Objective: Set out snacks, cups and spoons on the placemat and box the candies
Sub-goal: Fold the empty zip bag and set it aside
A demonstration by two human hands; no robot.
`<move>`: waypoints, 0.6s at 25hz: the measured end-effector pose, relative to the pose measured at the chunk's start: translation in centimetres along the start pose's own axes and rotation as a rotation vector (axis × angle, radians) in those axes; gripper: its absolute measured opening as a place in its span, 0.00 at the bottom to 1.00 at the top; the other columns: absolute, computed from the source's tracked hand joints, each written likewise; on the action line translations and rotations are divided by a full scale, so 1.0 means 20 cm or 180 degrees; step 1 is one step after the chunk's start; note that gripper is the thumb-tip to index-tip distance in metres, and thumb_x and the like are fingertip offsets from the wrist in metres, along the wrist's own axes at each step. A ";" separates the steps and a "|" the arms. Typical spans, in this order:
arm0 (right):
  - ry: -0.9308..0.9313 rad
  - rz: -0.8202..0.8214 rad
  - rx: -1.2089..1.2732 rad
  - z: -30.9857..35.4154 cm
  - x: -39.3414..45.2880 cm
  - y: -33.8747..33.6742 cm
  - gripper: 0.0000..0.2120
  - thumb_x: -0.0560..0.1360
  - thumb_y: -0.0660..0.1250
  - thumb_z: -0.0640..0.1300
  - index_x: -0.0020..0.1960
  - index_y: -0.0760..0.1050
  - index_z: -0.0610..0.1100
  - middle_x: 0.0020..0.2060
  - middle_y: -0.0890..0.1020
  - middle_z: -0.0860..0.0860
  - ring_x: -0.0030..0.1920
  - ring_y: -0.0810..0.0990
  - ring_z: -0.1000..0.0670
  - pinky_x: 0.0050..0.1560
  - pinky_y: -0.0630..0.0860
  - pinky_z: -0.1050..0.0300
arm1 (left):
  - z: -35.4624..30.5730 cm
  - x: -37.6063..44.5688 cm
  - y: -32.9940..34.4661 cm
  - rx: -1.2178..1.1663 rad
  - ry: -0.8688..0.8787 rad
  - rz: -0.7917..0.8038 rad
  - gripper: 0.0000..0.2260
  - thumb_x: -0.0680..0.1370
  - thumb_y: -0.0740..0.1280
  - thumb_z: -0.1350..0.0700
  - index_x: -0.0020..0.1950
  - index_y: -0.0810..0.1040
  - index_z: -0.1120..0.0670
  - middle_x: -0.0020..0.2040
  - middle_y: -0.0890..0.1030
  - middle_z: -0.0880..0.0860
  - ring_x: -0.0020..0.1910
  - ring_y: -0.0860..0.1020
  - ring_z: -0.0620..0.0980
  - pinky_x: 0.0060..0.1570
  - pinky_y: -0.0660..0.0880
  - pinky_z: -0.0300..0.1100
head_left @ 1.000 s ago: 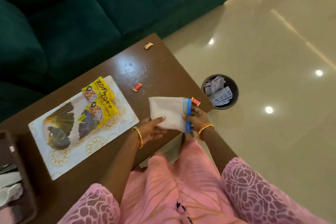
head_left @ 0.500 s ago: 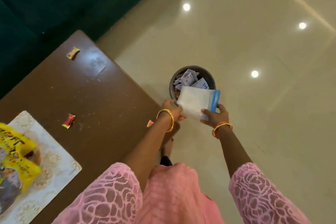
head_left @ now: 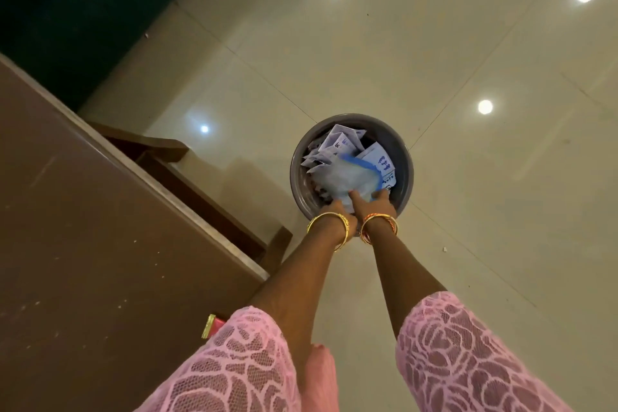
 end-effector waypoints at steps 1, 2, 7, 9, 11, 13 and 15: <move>-0.0063 -0.0009 -0.0143 0.00 -0.01 0.00 0.28 0.70 0.66 0.56 0.64 0.66 0.42 0.60 0.75 0.39 0.58 0.75 0.36 0.57 0.73 0.45 | 0.02 0.00 -0.02 0.0072 -0.0007 -0.0092 0.21 0.78 0.58 0.58 0.70 0.64 0.58 0.68 0.70 0.64 0.65 0.70 0.64 0.64 0.69 0.54; -0.0132 -0.0067 -0.0238 0.00 -0.03 -0.01 0.24 0.71 0.65 0.54 0.62 0.69 0.42 0.59 0.76 0.38 0.57 0.76 0.36 0.56 0.74 0.45 | 0.04 -0.01 -0.03 0.0168 -0.0019 -0.0156 0.21 0.77 0.59 0.59 0.70 0.65 0.58 0.67 0.71 0.64 0.65 0.71 0.64 0.63 0.69 0.54; -0.0727 -0.0731 -0.0350 0.04 -0.30 -0.18 0.11 0.73 0.60 0.48 0.41 0.76 0.41 0.40 0.82 0.40 0.39 0.78 0.42 0.38 0.77 0.51 | 0.03 -0.23 -0.13 0.0663 0.0200 -0.0387 0.17 0.77 0.59 0.60 0.66 0.70 0.59 0.64 0.74 0.63 0.63 0.73 0.63 0.61 0.71 0.54; -0.1073 -0.0989 -0.0484 0.10 -0.49 -0.26 0.13 0.73 0.60 0.47 0.35 0.75 0.40 0.33 0.80 0.40 0.32 0.76 0.43 0.31 0.71 0.56 | 0.00 -0.40 -0.19 0.0868 0.0474 -0.0586 0.16 0.77 0.60 0.59 0.64 0.71 0.60 0.63 0.75 0.63 0.62 0.73 0.63 0.60 0.71 0.54; -0.1335 -0.1094 -0.0569 0.14 -0.69 -0.33 0.15 0.73 0.60 0.47 0.33 0.75 0.39 0.30 0.80 0.40 0.30 0.76 0.42 0.30 0.71 0.55 | -0.03 -0.59 -0.24 0.1215 0.0861 -0.0855 0.14 0.77 0.59 0.58 0.62 0.71 0.59 0.62 0.75 0.61 0.60 0.74 0.62 0.59 0.72 0.53; -0.1517 -0.1142 -0.0595 0.18 -0.91 -0.38 0.16 0.74 0.60 0.47 0.34 0.77 0.40 0.29 0.80 0.40 0.30 0.77 0.41 0.31 0.72 0.54 | -0.03 -0.81 -0.30 0.1510 0.1324 -0.1187 0.13 0.78 0.59 0.58 0.62 0.72 0.58 0.61 0.75 0.59 0.59 0.74 0.59 0.57 0.72 0.52; -0.1774 -0.1164 -0.0590 0.21 -1.16 -0.41 0.15 0.74 0.59 0.47 0.34 0.76 0.41 0.29 0.80 0.40 0.30 0.76 0.41 0.31 0.71 0.54 | 0.04 -1.06 -0.36 0.1555 0.1695 -0.1537 0.14 0.77 0.59 0.59 0.61 0.71 0.58 0.60 0.75 0.59 0.59 0.73 0.58 0.58 0.72 0.51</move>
Point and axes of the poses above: each hand's wrist, its own x-axis towards the middle knuckle, its own y-axis out of the palm, z = x × y, the point moved 6 cm from there along x, towards the middle knuckle
